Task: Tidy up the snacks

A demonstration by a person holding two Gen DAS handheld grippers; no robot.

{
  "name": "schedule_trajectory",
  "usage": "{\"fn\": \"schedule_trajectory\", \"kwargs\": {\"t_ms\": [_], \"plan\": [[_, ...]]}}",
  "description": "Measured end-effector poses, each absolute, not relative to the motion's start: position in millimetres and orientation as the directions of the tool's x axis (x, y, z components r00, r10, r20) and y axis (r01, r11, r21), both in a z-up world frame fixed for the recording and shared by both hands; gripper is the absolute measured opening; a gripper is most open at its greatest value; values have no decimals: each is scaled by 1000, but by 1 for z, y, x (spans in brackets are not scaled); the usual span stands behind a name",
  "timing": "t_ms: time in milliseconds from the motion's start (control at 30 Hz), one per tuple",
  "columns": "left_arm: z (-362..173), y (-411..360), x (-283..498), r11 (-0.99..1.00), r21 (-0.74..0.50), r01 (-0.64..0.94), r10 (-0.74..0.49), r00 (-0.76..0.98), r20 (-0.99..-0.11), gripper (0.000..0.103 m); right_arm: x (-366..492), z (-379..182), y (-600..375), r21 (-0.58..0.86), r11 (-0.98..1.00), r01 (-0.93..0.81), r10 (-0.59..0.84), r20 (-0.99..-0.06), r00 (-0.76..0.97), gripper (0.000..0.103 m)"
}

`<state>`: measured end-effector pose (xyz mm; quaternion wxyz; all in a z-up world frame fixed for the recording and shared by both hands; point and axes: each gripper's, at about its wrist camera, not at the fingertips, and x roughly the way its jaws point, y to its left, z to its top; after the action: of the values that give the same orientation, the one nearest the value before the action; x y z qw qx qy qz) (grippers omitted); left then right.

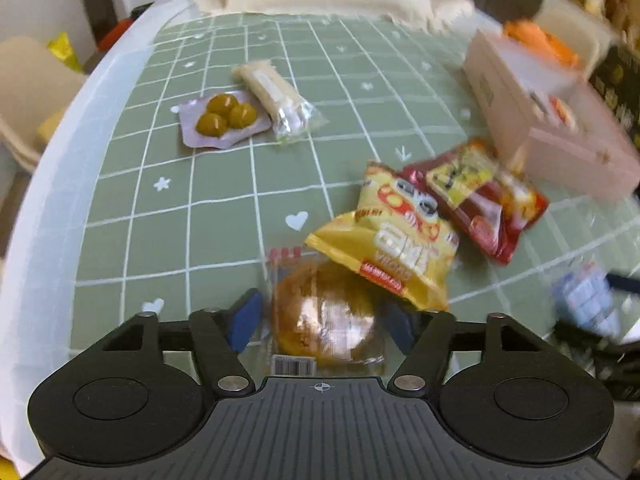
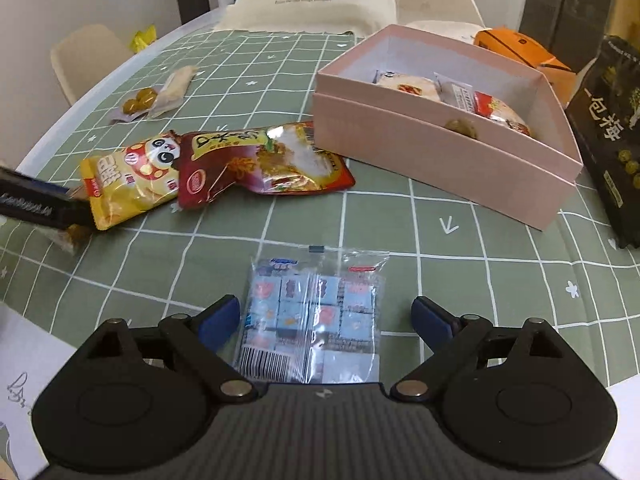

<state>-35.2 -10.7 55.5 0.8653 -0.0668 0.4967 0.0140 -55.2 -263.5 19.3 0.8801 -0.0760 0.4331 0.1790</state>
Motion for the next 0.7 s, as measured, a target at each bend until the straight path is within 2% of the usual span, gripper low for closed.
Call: {"fn": "schedule_trajectory", "kwargs": {"t_ms": [100, 267, 333, 433, 533, 700], "plan": [[57, -15, -46, 981, -184, -56, -129, 520, -845, 62, -58, 19, -265, 21, 915, -404, 265, -786, 559, 93], [60, -53, -65, 969, -235, 70, -240, 468, -850, 61, -56, 27, -269, 55, 897, -438, 297, -809, 506, 89], [62, -59, -72, 973, -218, 73, -227, 445, -866, 61, -56, 41, -269, 76, 892, -447, 323, -798, 509, 88], [69, -46, -86, 985, -173, 6, -155, 473, -867, 61, -50, 65, -264, 137, 880, -454, 377, -783, 494, 88], [70, -15, -101, 971, -226, -72, -155, 529, -834, 61, -35, 81, -239, 226, 837, -498, 475, -751, 458, 88], [66, 29, -103, 933, -307, -188, -158, 551, -819, 61, 22, 103, -136, 226, 775, -590, 528, -744, 408, 88]]}}
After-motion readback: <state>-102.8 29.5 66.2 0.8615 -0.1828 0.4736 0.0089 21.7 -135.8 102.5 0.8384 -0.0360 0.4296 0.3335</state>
